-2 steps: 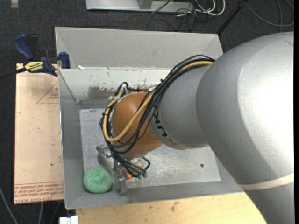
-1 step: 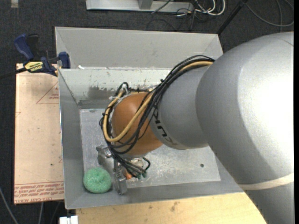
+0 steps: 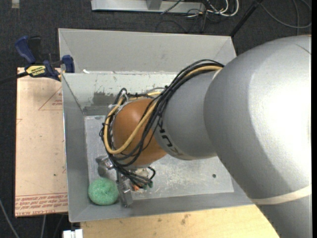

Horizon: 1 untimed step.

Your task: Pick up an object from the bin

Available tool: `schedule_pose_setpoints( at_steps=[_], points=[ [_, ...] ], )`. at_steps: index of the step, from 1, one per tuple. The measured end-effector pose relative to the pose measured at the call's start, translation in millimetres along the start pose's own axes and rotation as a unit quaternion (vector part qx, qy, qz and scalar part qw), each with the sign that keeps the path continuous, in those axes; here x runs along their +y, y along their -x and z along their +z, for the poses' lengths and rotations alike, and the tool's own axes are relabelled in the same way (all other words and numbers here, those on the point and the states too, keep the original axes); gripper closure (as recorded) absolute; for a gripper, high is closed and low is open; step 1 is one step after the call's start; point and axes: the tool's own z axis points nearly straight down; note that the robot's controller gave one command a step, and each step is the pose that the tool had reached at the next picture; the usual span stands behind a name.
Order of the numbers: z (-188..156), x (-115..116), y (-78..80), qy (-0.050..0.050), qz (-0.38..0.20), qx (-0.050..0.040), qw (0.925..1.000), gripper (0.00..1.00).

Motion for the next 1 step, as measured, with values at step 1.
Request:
schedule_pose_setpoints(
  at_steps=[1],
  points=[
    [1.4,22.3,22.3,0.002,-0.044,0.0034,0.9990,1.00]
  ],
)
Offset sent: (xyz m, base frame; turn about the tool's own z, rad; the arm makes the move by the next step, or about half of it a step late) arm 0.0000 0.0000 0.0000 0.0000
